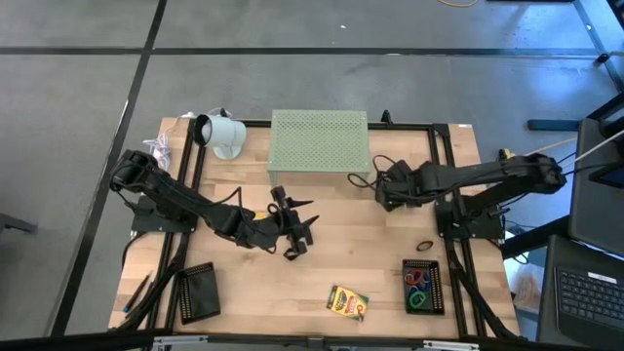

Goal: Pick & Place Office Desk Supplies
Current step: Put the blue rubber band into the top right black bin, then put the black rubber band into the top right black bin

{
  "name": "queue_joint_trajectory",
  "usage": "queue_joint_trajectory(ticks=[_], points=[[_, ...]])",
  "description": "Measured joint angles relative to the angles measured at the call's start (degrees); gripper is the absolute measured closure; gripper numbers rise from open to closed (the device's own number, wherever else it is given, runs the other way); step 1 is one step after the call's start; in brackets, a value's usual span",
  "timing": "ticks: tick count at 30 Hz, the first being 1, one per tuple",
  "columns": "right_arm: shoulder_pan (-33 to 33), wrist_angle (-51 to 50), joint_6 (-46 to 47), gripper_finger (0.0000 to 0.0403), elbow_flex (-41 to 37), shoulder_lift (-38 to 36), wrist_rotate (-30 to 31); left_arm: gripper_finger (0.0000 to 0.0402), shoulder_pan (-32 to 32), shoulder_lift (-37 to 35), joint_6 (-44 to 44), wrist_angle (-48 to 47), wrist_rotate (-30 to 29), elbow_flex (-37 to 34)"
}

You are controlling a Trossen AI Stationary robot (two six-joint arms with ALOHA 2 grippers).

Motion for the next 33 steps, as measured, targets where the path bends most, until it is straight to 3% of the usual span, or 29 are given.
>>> queue_joint_trajectory(ticks=[4, 9, 16, 25, 33], points=[[-2.5, 3.6, 0.4, 0.0390, -5.5, 0.0, -4.4, 0.0215, -0.9, 0.0, -0.6, -0.6, 0.0, 0.0], [-2.9, 6.9, 0.0, 0.0367, -7.5, 0.0, -5.5, 0.0211, -1.6, 0.0, 0.0, -0.7, 0.0, 0.0], [-2.9, 7.3, -2.6, 0.0288, -7.5, 0.0, -5.2, 0.0213, -1.7, 0.0, -2.0, -1.6, 0.5, 0.0], [-2.9, 7.4, -2.6, 0.0173, -7.5, 0.0, -5.1, 0.0217, -1.7, 0.0, -9.0, -10.5, 13.7, 0.0], [-2.8, 7.9, -2.6, 0.0148, -7.5, 0.0, -5.1, 0.0217, -1.6, 0.1, -11.8, -19.4, 29.8, 0.0]])
